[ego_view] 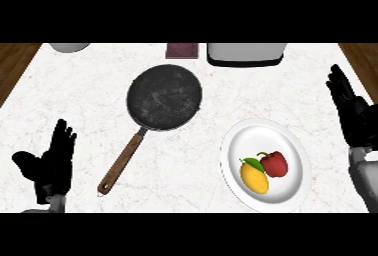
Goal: Pick the bell pepper from the plate and place it in the pan
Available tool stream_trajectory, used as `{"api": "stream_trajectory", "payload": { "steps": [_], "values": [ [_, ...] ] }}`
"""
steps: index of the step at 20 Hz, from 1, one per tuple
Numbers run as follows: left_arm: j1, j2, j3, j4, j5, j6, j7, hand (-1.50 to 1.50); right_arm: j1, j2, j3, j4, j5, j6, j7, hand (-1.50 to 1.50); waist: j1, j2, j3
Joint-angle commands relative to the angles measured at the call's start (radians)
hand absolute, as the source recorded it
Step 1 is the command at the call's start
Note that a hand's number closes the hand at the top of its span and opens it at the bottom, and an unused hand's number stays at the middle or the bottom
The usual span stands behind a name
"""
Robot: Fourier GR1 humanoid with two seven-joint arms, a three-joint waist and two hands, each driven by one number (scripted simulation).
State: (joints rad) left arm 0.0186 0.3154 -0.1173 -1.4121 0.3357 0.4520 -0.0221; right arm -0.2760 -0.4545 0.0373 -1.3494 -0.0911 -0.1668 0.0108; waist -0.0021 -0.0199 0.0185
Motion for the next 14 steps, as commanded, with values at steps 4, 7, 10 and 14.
{"api": "stream_trajectory", "payload": {
  "steps": [4, 7, 10, 14],
  "values": [
    [-0.025, 0.154, -0.023, 0.043, -0.093, -0.043, 0.065, 0.0, -0.069, 0.085, 0.185, -0.173, -0.143, 0.357, -0.175, -1.5, 0.021, 0.018, -0.012],
    [-0.001, 0.143, -0.026, 0.057, -0.081, -0.051, 0.069, 0.0, -0.082, 0.314, -0.037, -0.22, -0.357, 0.13, -0.275, -1.5, -0.052, -0.003, 0.048],
    [-0.049, 0.258, -0.019, 0.103, -0.112, -0.105, 0.157, 0.0, 0.069, 0.095, 0.047, -0.184, 0.013, 0.071, -0.375, 1.5, -0.05, 0.022, -0.014],
    [-0.065, 0.271, -0.028, 0.07, -0.102, -0.151, 0.184, 0.0, 0.169, 0.108, -0.001, -0.118, -0.234, 0.399, -0.654, -1.5, -0.013, 0.024, -0.014]
  ]
}}
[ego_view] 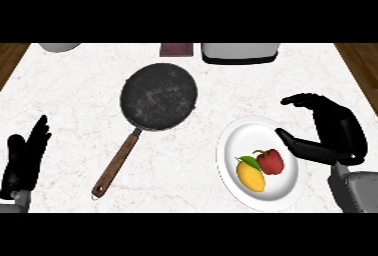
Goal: Pick the bell pepper from the plate and place it in the pan
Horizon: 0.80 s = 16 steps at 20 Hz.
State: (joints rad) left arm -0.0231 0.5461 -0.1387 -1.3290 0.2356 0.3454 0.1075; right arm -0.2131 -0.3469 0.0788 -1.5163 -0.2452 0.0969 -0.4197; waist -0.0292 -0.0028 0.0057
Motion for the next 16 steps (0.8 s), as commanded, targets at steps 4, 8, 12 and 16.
{"api": "stream_trajectory", "payload": {
  "steps": [4, 8, 12, 16],
  "values": [
    [-0.123, 0.037, 0.012, 0.069, -0.022, -0.067, 0.095, 0.0, 0.199, -0.117, -0.056, -0.012, 0.001, 0.247, -0.335, -1.5, 0.01, 0.004, -0.005],
    [-0.082, 0.016, 0.0, 0.047, -0.044, -0.06, 0.085, 0.0, 0.16, -0.216, -0.082, -0.094, 0.1, 0.213, -0.257, -1.5, 0.018, 0.002, -0.006],
    [-0.084, 0.04, 0.025, 0.031, -0.034, -0.063, 0.099, 0.0, 0.23, -0.328, -0.086, -0.237, 0.243, 0.153, -0.149, -1.5, 0.004, -0.004, -0.008],
    [-0.088, 0.036, 0.016, 0.021, -0.037, -0.068, 0.113, 0.0, 0.187, -0.435, -0.025, -0.35, 0.425, 0.139, 0.041, -1.5, 0.013, -0.006, -0.01]
  ]
}}
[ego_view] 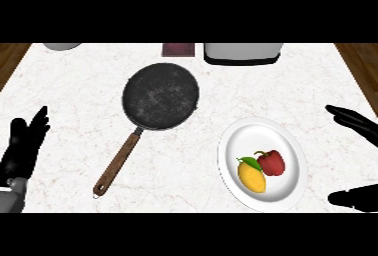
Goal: Pick the bell pepper from the plate and place it in the pan
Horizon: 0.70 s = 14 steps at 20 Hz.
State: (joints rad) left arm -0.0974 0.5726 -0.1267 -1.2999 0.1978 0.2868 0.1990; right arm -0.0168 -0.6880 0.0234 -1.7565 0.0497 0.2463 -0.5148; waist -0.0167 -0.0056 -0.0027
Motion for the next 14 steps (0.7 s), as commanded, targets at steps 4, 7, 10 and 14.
{"api": "stream_trajectory", "payload": {
  "steps": [4, 7, 10, 14],
  "values": [
    [-0.005, 0.003, 0.013, 0.029, -0.001, -0.03, -0.011, 0.0, -0.02, -0.127, 0.098, -0.222, 0.263, -0.001, 0.332, -1.5, 0.009, 0.002, -0.001],
    [-0.019, -0.002, 0.018, 0.026, -0.018, -0.01, -0.008, 0.0, 0.01, -0.171, 0.145, -0.325, 0.355, 0.043, 0.443, -1.5, 0.002, 0.001, 0.0],
    [-0.013, -0.024, 0.005, 0.02, -0.023, -0.029, -0.021, 0.0, -0.063, -0.106, 0.27, -0.329, 0.484, 0.056, 0.601, -1.5, 0.024, 0.005, 0.001],
    [-0.03, -0.053, -0.01, -0.012, -0.053, 0.002, 0.032, 0.0, -0.093, -0.075, 0.375, -0.363, 0.573, 0.149, 0.722, -1.5, 0.021, 0.005, 0.002]
  ]
}}
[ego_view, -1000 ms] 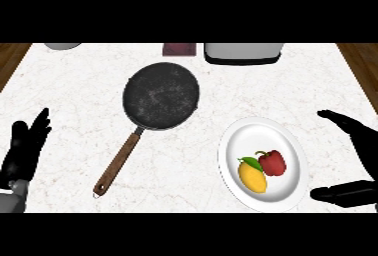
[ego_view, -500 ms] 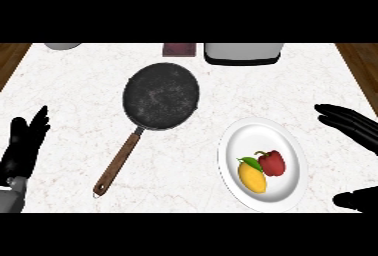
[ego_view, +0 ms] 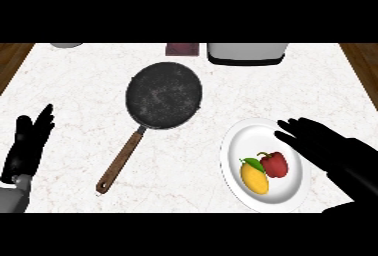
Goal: Pick the bell pepper from the plate and place it in the pan
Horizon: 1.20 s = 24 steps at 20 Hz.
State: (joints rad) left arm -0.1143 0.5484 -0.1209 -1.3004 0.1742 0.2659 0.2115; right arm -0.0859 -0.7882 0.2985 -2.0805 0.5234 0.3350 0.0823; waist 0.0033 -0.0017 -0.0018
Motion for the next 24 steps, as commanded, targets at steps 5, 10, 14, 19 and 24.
{"api": "stream_trajectory", "payload": {
  "steps": [5, 10, 14, 19, 24],
  "values": [
    [-0.026, -0.049, 0.042, 0.101, -0.037, -0.042, -0.062, 0.0, 0.047, 0.135, 0.173, 0.032, 0.259, 0.009, 0.097, -1.5, -0.005, 0.003, 0.001],
    [-0.041, -0.042, 0.089, 0.052, -0.068, -0.062, -0.009, 0.0, 0.035, 0.166, 0.121, 0.083, 0.329, 0.041, 0.055, -1.5, -0.006, 0.002, 0.002],
    [0.016, -0.089, 0.046, -0.053, -0.12, -0.012, 0.032, 0.0, -0.021, 0.279, 0.196, 0.208, 0.446, 0.004, 0.091, -1.5, 0.003, 0.001, 0.002],
    [-0.051, -0.082, 0.132, 0.056, -0.125, -0.093, 0.012, 0.0, 0.104, 0.215, 0.113, 0.19, 0.479, -0.014, -0.043, -1.5, -0.007, 0.001, 0.002],
    [-0.02, -0.114, 0.154, 0.056, -0.146, -0.105, -0.011, 0.0, 0.078, 0.323, 0.16, 0.314, 0.566, -0.077, -0.076, -1.5, -0.003, 0.002, 0.002]
  ]
}}
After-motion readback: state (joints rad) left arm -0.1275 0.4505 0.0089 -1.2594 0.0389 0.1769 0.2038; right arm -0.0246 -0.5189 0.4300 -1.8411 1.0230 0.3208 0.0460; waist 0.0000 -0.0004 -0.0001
